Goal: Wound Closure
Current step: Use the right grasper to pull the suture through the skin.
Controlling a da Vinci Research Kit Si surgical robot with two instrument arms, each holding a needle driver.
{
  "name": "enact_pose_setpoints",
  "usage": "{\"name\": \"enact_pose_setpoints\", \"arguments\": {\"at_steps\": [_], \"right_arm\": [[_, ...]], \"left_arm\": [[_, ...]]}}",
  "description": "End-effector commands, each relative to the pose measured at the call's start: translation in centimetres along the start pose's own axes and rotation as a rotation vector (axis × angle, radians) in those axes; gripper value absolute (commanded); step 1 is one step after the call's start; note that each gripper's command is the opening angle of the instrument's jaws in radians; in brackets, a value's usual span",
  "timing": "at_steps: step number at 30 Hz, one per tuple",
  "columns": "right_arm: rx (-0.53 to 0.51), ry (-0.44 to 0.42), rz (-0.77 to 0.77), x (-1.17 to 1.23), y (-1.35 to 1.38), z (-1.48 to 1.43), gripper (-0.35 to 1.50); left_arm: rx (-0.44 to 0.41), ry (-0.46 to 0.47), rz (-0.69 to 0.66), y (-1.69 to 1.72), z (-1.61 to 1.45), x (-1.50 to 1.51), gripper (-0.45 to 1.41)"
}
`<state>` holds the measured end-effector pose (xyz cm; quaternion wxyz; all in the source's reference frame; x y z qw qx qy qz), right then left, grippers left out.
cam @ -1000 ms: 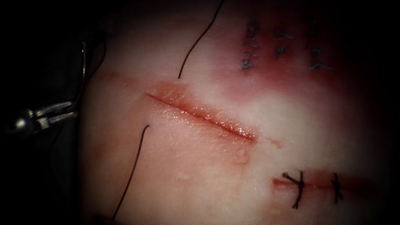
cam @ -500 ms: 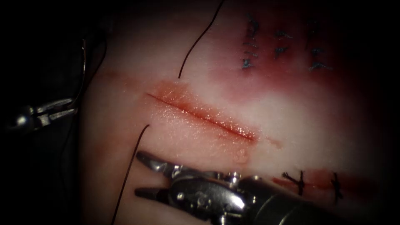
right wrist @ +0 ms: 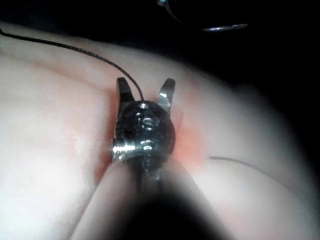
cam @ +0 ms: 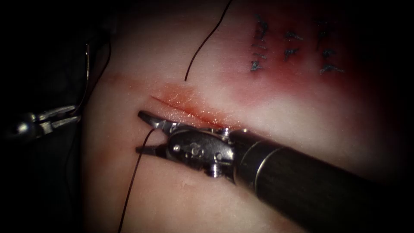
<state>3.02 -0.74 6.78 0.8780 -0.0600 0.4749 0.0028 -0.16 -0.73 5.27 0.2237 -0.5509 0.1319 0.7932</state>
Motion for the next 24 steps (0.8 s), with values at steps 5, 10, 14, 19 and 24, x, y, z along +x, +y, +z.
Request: {"name": "enact_pose_setpoints", "arguments": {"at_steps": [5, 10, 14, 19, 24], "right_arm": [[0.034, -0.015, -0.034, -0.08, -0.04, 0.11, 0.74], [0.040, -0.014, -0.040, -0.08, -0.04, 0.08, -0.35], [0.046, -0.010, -0.039, -0.09, -0.02, 0.01, -0.35], [0.052, -0.002, -0.042, -0.04, -0.08, -0.04, -0.35], [0.072, 0.032, -0.063, 0.24, -0.39, -0.16, -0.35]], "left_arm": [[0.000, 0.002, 0.002, -0.03, 0.07, -0.02, -0.35], [-0.001, 0.004, 0.001, -0.03, 0.08, -0.02, -0.35], [0.000, 0.004, -0.004, -0.02, 0.07, -0.02, -0.35], [-0.001, 0.004, -0.004, -0.02, 0.05, -0.02, -0.35], [-0.002, 0.004, -0.004, -0.02, 0.05, -0.02, -0.35]]}}
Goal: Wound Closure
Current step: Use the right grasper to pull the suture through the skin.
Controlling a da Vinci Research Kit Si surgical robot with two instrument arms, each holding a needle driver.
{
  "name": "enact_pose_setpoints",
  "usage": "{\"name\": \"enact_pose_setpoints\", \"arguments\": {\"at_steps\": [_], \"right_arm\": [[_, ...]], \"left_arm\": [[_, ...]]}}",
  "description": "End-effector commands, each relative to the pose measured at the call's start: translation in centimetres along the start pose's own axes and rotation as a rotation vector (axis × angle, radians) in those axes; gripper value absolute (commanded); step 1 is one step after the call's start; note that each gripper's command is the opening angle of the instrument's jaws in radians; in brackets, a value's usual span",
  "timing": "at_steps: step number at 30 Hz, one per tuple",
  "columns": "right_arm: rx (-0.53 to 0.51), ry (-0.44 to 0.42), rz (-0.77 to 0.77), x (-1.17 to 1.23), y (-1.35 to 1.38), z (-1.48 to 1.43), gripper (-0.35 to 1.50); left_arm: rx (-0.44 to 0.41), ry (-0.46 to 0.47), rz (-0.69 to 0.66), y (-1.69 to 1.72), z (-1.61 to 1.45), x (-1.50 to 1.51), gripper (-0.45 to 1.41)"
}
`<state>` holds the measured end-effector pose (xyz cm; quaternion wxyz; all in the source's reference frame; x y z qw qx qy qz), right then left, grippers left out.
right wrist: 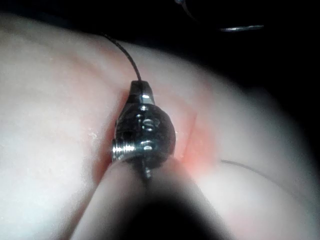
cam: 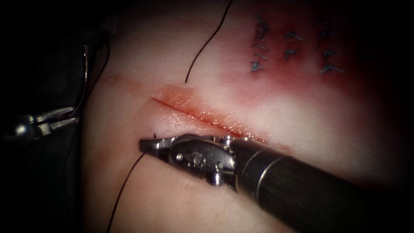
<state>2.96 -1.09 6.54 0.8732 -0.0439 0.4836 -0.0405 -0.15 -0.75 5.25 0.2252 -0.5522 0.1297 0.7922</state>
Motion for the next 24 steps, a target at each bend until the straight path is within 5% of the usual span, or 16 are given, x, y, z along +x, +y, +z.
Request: {"name": "enact_pose_setpoints", "arguments": {"at_steps": [1, 12, 18, 20, 21, 22, 24], "right_arm": [[0.005, 0.008, -0.009, 0.11, -0.12, 0.03, -0.35], [0.057, 0.045, -0.073, 0.80, -1.21, -0.32, -0.35], [0.079, 0.085, -0.026, 0.91, -1.36, -0.27, -0.35], [0.073, 0.090, 0.000, 0.90, -1.28, -0.26, 0.32], [0.043, 0.092, 0.009, 0.89, -1.20, -0.26, 0.91], [0.010, 0.088, 0.016, 0.89, -1.14, -0.28, 1.19], [-0.042, 0.085, 0.045, 0.86, -0.91, -0.37, 1.40]], "left_arm": [[0.000, 0.002, 0.002, -0.03, 0.08, -0.03, -0.35], [-0.002, 0.008, 0.000, -0.02, 0.13, -0.01, -0.35], [-0.005, 0.013, -0.002, -0.01, 0.16, 0.00, -0.35], [-0.006, 0.013, -0.002, -0.02, 0.16, 0.00, -0.35], [-0.006, 0.013, -0.002, -0.02, 0.17, 0.00, -0.35], [-0.006, 0.013, -0.002, -0.02, 0.17, 0.00, -0.35], [-0.006, 0.013, -0.002, -0.02, 0.17, 0.00, -0.35]]}}
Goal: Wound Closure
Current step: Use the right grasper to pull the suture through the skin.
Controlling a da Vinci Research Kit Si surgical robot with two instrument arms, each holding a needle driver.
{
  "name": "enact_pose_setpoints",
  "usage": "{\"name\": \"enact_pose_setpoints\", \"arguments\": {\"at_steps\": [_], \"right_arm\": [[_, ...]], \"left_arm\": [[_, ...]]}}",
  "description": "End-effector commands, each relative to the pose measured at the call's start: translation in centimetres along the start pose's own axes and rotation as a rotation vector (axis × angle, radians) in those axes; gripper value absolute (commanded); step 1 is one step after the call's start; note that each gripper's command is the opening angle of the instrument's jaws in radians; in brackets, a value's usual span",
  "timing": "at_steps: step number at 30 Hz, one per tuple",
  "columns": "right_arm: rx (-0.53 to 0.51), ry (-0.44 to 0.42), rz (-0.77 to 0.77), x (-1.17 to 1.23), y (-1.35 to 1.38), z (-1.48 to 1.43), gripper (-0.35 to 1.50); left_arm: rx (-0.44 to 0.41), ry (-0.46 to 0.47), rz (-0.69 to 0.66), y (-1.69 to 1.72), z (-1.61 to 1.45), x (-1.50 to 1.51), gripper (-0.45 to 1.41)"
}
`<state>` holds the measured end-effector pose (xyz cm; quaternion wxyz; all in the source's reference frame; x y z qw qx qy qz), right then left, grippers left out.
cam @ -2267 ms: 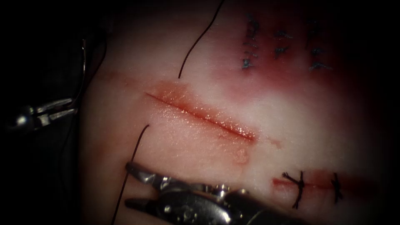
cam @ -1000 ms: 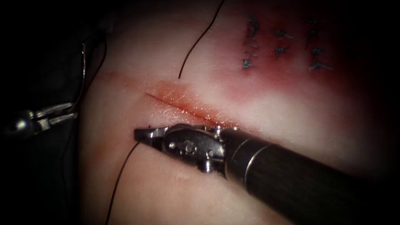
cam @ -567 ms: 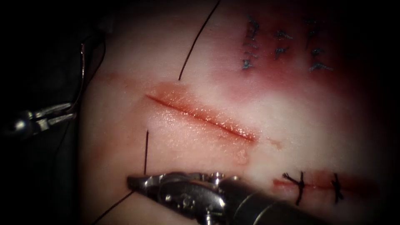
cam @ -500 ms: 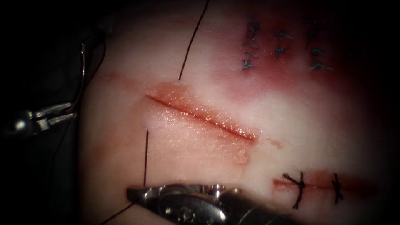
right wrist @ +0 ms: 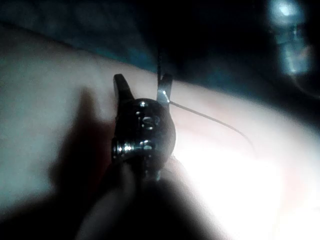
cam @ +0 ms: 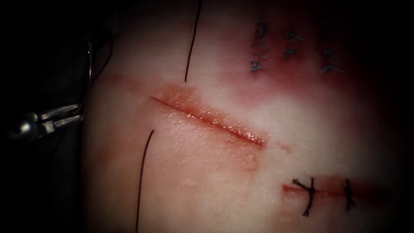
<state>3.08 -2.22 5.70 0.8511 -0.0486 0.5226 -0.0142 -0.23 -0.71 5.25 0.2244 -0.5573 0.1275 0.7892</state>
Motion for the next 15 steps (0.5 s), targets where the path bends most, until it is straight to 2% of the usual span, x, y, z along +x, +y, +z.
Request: {"name": "enact_pose_setpoints", "arguments": {"at_steps": [1, 3, 9, 12, 14, 15], "right_arm": [[-0.003, -0.003, 0.015, -0.03, 0.17, -0.02, 1.40], [-0.017, 0.002, 0.011, -0.04, 0.50, -0.19, 1.40], [-0.028, 0.007, -0.015, -0.13, 0.92, -0.36, 1.33], [-0.032, -0.011, -0.033, -0.32, 1.21, -0.36, 1.30], [-0.040, -0.025, -0.039, -0.43, 1.31, -0.31, 1.30], [-0.049, -0.036, -0.037, -0.58, 1.39, -0.22, 1.28]], "left_arm": [[0.000, 0.002, 0.002, -0.03, 0.08, -0.03, -0.35], [0.001, 0.002, 0.002, -0.03, 0.08, -0.03, -0.35], [0.001, 0.002, 0.002, -0.03, 0.08, -0.03, -0.35], [0.001, 0.002, 0.002, -0.03, 0.08, -0.03, -0.35], [0.001, 0.002, 0.002, -0.02, 0.08, -0.03, -0.35], [0.002, 0.002, 0.002, -0.02, 0.08, -0.03, -0.35]]}}
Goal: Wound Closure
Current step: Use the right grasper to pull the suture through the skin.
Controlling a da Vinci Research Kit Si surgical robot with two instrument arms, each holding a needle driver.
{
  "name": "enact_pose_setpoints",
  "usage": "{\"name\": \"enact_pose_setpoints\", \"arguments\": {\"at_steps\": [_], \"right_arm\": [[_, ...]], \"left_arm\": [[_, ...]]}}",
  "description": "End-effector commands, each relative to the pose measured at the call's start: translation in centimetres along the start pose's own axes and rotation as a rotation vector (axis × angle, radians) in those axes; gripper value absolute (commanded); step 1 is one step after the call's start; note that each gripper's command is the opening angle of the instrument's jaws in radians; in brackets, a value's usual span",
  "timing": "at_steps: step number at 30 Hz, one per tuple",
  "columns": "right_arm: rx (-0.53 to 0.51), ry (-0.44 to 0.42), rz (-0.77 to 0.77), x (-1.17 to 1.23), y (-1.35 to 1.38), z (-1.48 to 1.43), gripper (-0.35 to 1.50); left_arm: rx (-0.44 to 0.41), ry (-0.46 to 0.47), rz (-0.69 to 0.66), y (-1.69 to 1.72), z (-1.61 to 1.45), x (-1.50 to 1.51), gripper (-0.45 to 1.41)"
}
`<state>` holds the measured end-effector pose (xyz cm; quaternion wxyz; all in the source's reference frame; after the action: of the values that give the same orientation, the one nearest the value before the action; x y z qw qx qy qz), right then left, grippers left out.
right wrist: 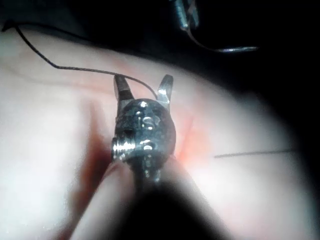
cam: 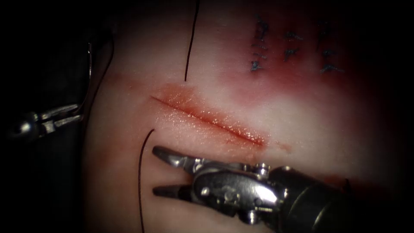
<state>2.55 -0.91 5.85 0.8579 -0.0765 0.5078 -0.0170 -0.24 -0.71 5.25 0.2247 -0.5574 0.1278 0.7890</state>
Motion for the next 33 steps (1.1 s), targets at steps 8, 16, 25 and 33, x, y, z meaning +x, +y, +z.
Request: {"name": "enact_pose_setpoints", "arguments": {"at_steps": [8, 16, 25, 33], "right_arm": [[0.054, -0.043, -0.041, -0.52, 0.08, 0.63, 1.21], [0.097, -0.063, -0.061, -0.72, 0.05, 0.84, 0.96], [0.145, -0.050, -0.067, -0.70, 0.03, 0.84, -0.35], [0.174, -0.009, -0.108, -0.37, -0.37, 0.59, -0.35]], "left_arm": [[0.001, 0.002, 0.003, -0.02, 0.07, -0.03, -0.35], [-0.002, 0.003, 0.004, -0.03, 0.04, -0.04, -0.35], [-0.002, 0.003, 0.004, -0.03, 0.04, -0.04, -0.35], [-0.003, 0.003, 0.003, -0.03, 0.04, -0.04, -0.35]]}}
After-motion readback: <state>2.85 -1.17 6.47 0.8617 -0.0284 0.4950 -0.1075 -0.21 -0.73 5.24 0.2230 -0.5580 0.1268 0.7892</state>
